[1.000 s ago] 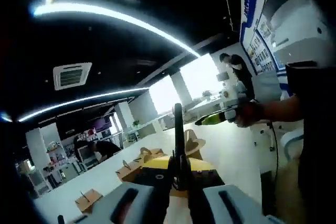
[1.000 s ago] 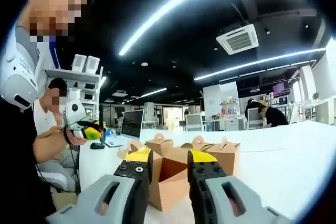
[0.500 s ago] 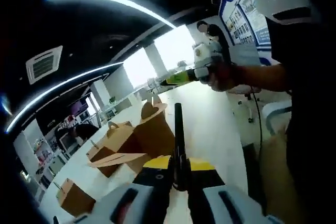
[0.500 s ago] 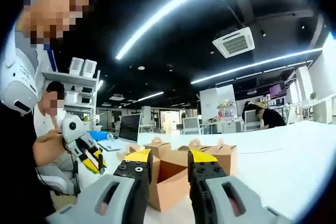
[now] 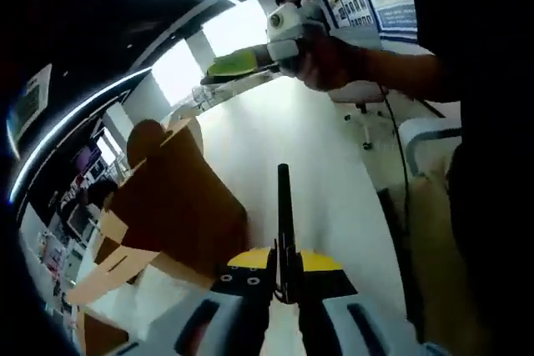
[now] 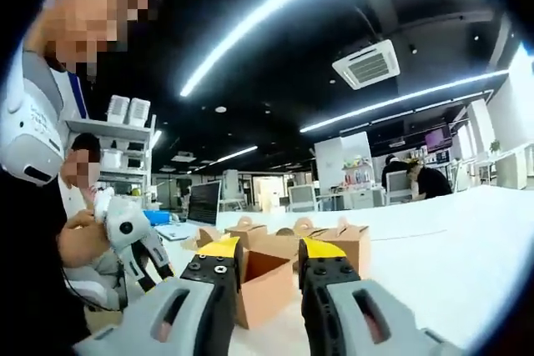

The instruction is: Pick up one paper box from the group, open the paper box, and remove the item inside

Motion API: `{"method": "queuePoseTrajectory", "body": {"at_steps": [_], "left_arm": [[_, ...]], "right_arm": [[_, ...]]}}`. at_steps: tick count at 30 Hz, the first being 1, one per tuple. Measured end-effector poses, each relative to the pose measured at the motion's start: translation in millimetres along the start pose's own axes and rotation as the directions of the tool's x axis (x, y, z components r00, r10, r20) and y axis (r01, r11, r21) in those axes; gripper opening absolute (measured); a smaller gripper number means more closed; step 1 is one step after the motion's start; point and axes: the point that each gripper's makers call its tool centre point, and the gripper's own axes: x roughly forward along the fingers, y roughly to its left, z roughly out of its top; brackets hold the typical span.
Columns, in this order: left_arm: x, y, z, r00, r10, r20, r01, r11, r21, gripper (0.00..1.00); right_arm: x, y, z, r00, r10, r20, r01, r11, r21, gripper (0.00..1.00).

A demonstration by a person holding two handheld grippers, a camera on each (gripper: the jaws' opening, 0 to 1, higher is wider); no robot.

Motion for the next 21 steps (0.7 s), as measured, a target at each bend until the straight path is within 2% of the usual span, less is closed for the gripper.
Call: {"method": "queuePoseTrajectory", "body": {"at_steps": [2,4,10,17,19,20,21], "left_arm": [[4,-2.6,1.9,0.997,-0.066,0.032,0.068,0.994,-0.084,0.13],[5,-0.6,0.8,0.995,-0.095,0.038,0.1,0.985,-0.138,0.13],[13,2.5,-4.9,0.99,-0.143,-0.012,0.14,0.977,-0.159,0.13],[16,4.5,-2.9,0.988,-0.155,0.026,0.158,0.973,-0.169,0.13],[15,5.4,-3.6,0.986,-0.157,0.048,0.164,0.97,-0.182,0.17],[15,3.9,-2.6,0.983,-0.165,0.078,0.178,0.96,-0.216,0.22],[15,3.1,-3.1,0.982,-0.17,0.084,0.185,0.957,-0.222,0.29]], "right_arm": [[-2,-4,-3.3,1.0,-0.007,-0.002,0.007,1.0,0.008,0.28],[-4,-7,-6.2,1.0,-0.013,-0.004,0.013,1.0,0.017,0.28],[-6,-9,-3.4,1.0,-0.012,0.002,0.012,1.0,0.026,0.27],[-6,-12,-1.8,1.0,-0.008,0.001,0.008,1.0,0.021,0.27],[-5,-13,-3.0,1.0,-0.007,-0.001,0.007,1.0,0.023,0.27],[-5,-13,-4.6,1.0,-0.007,-0.004,0.008,1.0,0.025,0.27],[-4,-13,-5.6,1.0,-0.007,-0.005,0.008,1.0,0.026,0.27]]}}
